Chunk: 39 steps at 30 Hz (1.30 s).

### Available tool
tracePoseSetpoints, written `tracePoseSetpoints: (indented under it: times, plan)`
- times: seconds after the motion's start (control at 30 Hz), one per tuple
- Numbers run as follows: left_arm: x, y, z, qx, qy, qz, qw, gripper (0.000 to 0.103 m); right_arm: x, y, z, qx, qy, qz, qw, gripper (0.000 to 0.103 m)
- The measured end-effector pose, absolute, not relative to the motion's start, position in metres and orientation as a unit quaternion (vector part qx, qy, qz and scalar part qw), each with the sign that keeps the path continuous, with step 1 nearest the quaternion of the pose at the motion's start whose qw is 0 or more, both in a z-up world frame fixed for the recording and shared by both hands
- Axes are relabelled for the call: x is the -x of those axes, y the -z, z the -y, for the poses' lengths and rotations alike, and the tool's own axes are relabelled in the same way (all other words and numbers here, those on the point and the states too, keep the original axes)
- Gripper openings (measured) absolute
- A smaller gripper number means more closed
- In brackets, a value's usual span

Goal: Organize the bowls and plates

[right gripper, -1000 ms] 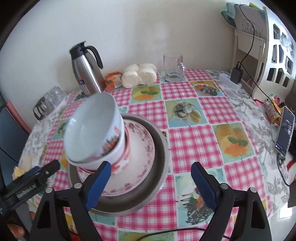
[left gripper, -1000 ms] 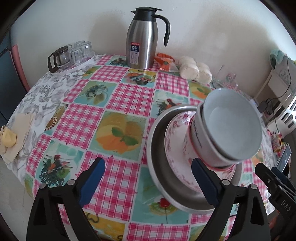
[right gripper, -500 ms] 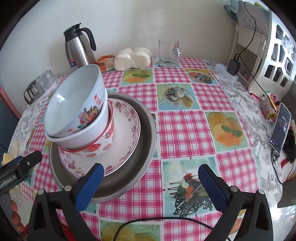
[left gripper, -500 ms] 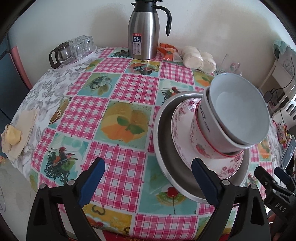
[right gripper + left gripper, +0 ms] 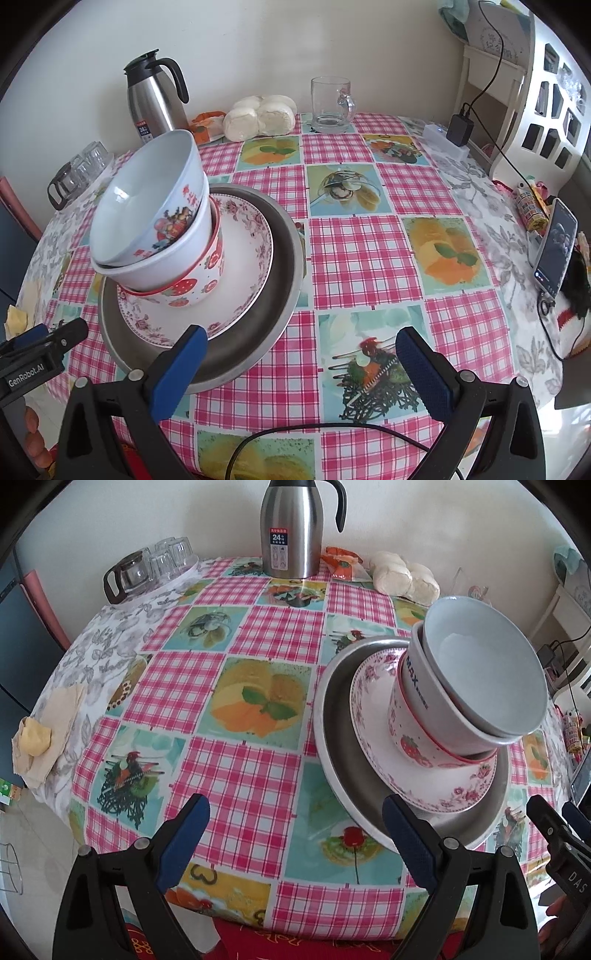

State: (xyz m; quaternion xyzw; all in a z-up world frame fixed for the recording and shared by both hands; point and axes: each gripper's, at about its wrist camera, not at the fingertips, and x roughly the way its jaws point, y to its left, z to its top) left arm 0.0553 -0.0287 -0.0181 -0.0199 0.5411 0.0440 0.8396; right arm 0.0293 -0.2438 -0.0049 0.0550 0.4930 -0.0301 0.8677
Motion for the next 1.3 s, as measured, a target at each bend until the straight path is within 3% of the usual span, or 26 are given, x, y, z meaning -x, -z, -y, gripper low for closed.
tracePoseSetpoints:
  times: [1.3]
  plan:
    - [-0.0533, 0.0272, 0.0314, 0.008, -0.054, -0.569, 0.821, 0.095, -0.0277, 0.0059, 0.2483, -0.064, 0.029, -0.499, 0.864, 0.103]
